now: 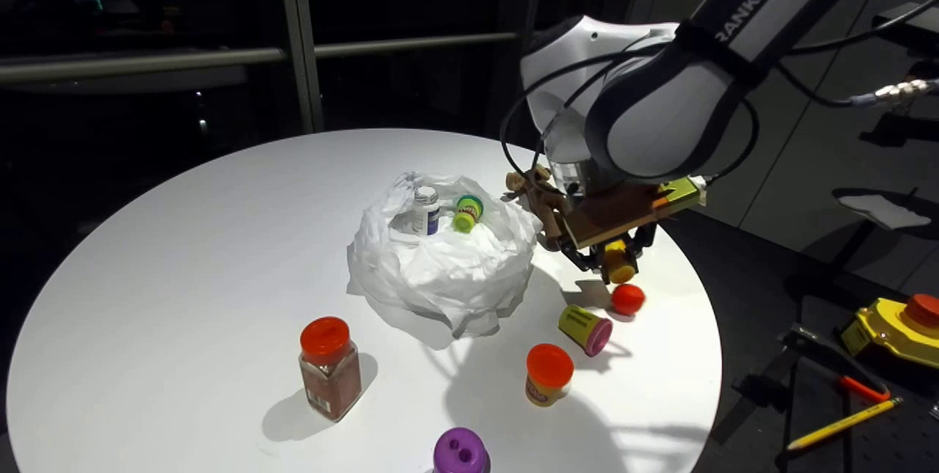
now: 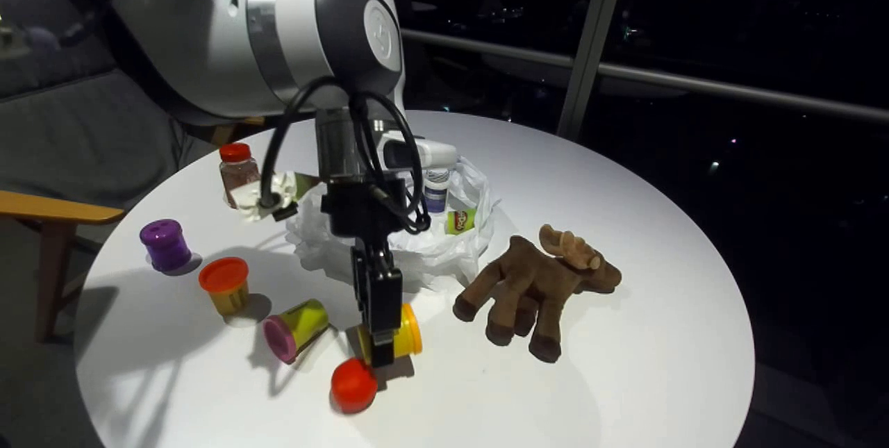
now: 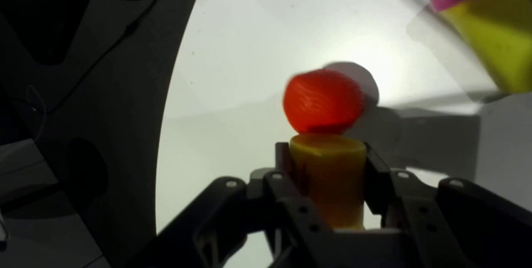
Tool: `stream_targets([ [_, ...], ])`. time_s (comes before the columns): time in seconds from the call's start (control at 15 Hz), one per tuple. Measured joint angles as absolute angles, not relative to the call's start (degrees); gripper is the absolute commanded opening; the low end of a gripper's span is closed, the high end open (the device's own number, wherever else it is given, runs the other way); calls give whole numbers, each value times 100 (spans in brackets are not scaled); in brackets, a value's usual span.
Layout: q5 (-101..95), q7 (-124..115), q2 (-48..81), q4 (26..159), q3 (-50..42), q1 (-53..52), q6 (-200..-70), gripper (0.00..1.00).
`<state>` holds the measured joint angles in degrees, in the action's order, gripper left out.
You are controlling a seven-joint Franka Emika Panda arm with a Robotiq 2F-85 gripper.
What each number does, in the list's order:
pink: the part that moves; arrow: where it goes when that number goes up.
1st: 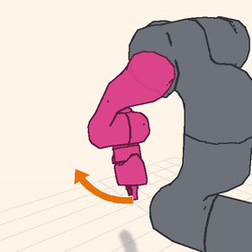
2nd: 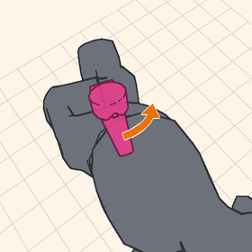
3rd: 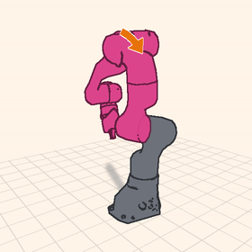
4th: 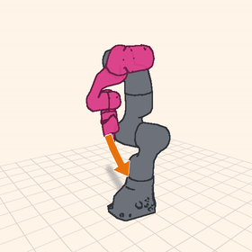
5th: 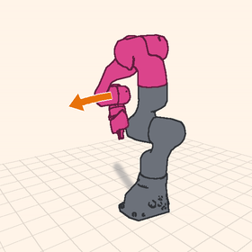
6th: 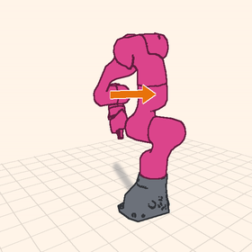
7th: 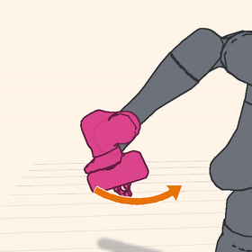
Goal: Remove all the contents from the white plastic bag and put them on the table one at a time
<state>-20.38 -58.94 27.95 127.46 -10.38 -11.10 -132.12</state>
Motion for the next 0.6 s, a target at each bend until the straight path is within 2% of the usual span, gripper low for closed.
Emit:
stream_targets([
  [0.33, -2217, -6117, 3447, 12443, -1284, -1070, -13182, 17],
  [0.4, -2217, -6186, 3454, 12406, -1298, -1070, -13200, 55],
  [0.47, -2217, -6250, 3475, 12357, -1323, -1067, -13265, 68],
  [0.6, -2214, -6352, 3496, 12278, -1357, -1030, -13438, 82],
])
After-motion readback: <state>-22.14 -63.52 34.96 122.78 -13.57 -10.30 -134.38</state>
